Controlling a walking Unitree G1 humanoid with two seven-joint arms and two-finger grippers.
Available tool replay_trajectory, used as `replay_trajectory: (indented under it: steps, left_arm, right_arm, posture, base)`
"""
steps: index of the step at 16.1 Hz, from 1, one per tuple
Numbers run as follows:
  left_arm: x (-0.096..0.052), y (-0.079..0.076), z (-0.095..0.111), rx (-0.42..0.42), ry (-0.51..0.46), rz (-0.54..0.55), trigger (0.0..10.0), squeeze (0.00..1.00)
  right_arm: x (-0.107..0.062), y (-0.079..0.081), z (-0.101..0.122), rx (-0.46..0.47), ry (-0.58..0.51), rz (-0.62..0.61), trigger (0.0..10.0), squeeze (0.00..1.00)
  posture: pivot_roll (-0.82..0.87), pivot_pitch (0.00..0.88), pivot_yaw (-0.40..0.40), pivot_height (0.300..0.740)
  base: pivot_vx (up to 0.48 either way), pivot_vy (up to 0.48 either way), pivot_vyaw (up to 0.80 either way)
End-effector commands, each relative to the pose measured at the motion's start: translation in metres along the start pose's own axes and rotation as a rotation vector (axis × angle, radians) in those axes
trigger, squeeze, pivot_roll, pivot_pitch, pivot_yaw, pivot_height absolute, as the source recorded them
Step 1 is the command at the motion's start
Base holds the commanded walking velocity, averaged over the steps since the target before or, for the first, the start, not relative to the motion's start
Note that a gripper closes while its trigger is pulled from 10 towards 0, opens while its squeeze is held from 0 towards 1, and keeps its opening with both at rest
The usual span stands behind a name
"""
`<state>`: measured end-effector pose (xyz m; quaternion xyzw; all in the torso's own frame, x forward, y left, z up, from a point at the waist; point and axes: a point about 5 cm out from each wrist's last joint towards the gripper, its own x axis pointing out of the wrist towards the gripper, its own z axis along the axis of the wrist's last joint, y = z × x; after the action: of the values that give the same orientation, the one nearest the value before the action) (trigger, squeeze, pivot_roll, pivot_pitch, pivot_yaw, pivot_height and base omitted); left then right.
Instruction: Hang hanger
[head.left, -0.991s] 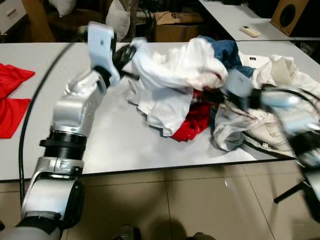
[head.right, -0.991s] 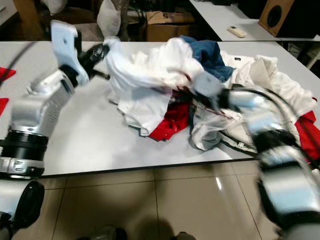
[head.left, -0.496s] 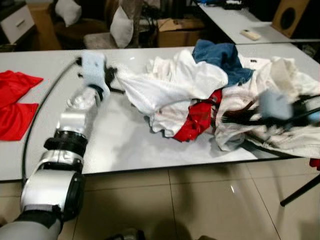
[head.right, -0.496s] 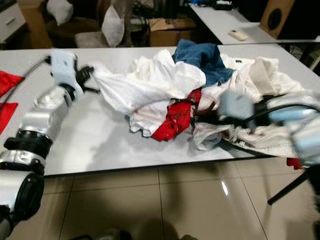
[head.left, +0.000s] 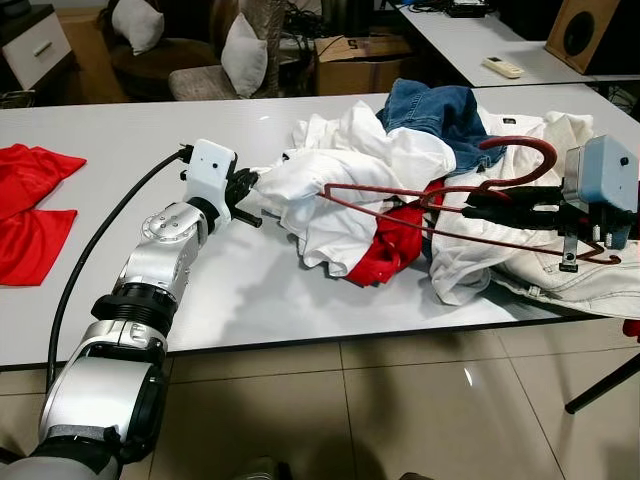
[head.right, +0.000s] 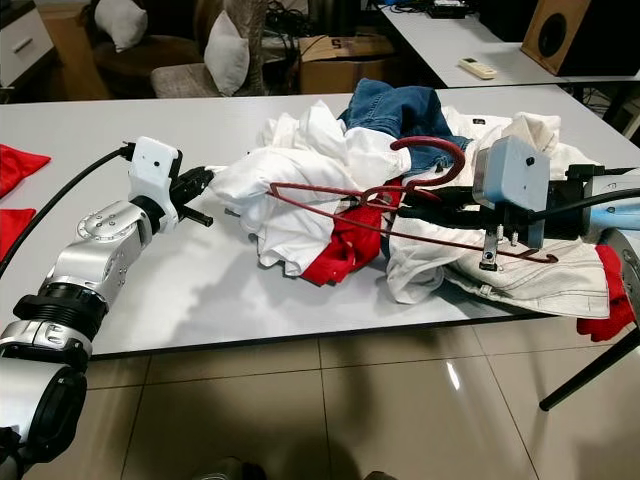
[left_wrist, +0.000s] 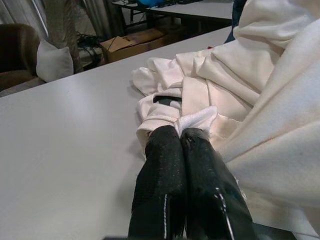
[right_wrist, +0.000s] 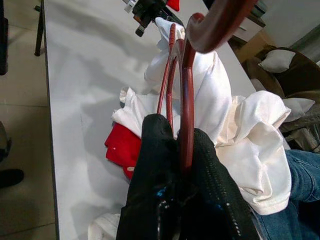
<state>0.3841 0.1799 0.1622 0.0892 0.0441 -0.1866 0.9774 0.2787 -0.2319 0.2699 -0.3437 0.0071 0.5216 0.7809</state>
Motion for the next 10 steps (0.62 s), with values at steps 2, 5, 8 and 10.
replay_trajectory:
  steps: [2, 5, 8, 10]
  left_arm:
    - [0.0006, 0.0024, 0.0061, 0.013, -0.013, 0.001, 10.0, 0.0]
    - [0.0006, 0.0024, 0.0061, 0.013, -0.013, 0.001, 10.0, 0.0]
    - [0.0006, 0.0024, 0.0061, 0.013, -0.013, 0.001, 10.0, 0.0]
    - [0.0006, 0.0024, 0.0061, 0.013, -0.013, 0.001, 10.0, 0.0]
  right_arm:
    - [-0.0018, -0.0008, 0.0053, -0.013, -0.019, -0.006, 10.0, 0.0]
    - [-0.0018, -0.0008, 0.0053, -0.013, -0.019, -0.006, 10.0, 0.0]
    - [-0.0018, -0.0008, 0.0053, -0.013, -0.019, -0.006, 10.0, 0.0]
    - [-0.0018, -0.0008, 0.0053, -0.013, -0.019, -0.006, 10.0, 0.0]
  posture:
    - [-0.16, 0.0, 0.085, 0.74]
    - [-0.16, 0.0, 0.085, 0.74]
    - [-0.16, 0.0, 0.085, 0.74]
    - [-0.16, 0.0, 0.085, 0.74]
  base:
    - [0.0, 0.0, 0.0]
    - [0.0, 0.0, 0.0]
    - [0.0, 0.0, 0.0]
    - [0.0, 0.0, 0.0]
